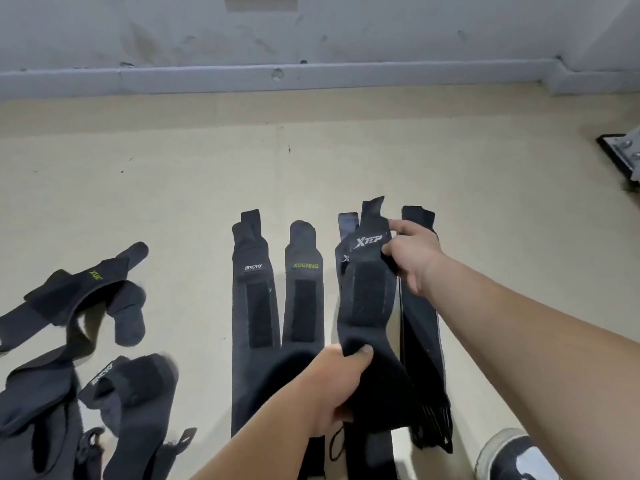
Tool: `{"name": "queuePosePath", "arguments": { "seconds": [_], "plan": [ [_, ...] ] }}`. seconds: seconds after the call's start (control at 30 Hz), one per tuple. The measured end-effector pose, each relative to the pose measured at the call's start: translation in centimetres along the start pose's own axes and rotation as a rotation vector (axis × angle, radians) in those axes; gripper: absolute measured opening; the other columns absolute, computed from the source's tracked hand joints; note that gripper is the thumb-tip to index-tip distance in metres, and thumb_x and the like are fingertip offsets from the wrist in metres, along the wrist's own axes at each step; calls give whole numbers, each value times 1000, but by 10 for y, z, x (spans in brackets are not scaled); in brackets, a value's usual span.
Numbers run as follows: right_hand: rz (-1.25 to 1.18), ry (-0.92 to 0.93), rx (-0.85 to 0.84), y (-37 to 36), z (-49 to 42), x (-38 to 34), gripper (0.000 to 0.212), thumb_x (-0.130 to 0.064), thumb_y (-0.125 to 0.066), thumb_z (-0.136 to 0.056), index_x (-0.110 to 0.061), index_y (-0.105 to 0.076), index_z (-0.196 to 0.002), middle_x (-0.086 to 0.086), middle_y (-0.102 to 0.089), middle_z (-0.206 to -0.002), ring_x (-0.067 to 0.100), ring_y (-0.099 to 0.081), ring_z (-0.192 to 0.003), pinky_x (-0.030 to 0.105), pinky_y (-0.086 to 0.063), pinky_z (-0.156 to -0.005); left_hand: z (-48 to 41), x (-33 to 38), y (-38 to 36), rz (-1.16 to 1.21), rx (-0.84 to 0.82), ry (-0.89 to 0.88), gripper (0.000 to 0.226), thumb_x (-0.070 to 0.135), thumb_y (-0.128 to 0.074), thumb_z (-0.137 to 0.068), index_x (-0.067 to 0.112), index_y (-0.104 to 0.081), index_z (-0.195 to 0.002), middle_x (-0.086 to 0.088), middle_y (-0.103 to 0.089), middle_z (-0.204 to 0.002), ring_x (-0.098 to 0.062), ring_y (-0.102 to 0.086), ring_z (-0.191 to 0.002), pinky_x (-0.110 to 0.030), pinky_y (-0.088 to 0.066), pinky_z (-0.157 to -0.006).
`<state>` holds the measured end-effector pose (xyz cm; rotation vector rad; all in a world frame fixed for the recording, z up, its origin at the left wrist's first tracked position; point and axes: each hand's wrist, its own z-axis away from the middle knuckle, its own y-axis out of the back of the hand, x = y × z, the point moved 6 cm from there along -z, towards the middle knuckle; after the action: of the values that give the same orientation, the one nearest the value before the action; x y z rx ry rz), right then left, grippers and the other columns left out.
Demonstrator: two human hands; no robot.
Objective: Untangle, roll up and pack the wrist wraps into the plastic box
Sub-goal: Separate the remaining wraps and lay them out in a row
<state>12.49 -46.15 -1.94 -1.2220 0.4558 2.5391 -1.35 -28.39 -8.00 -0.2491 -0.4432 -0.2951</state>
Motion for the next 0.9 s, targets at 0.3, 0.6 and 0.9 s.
{"name": "queuePosePath", "arguments": {
  "seconds": [0.3,0.6,0.9],
  "plan": [
    [80,-94,3,-25,-84,40,38,8,-58,-97,-24,-71,-114,3,-71,-97,16,-68,-79,22,-56,-52,-51,-17,-15,87,-5,113,21,35,-80,-92,15,-82,-97,2,-83,-94,-8,-77,-85,-10,-53,-60],
    [126,-91,179,-21,-114,103,22,4,-56,-89,-9,-71,-99,0,-68,-85,16,-58,-73,24,-45,-59,-78,-42,3,-264,-4,217,47,14,-74,-94,7,-62,-139,2,-65,-129,-9,-62,-119,-24,-41,-115],
    [433,91,97,-32,-104,92,26,-16,-62,-92,-25,-65,-116,2,-64,-110,20,-65,-91,32,-56,-76,-72,-44,21,-376,192,72,30,31,-61,-101,22,-60,-129,4,-69,-115,-17,-68,-106,-35,-57,-102]
  ]
}}
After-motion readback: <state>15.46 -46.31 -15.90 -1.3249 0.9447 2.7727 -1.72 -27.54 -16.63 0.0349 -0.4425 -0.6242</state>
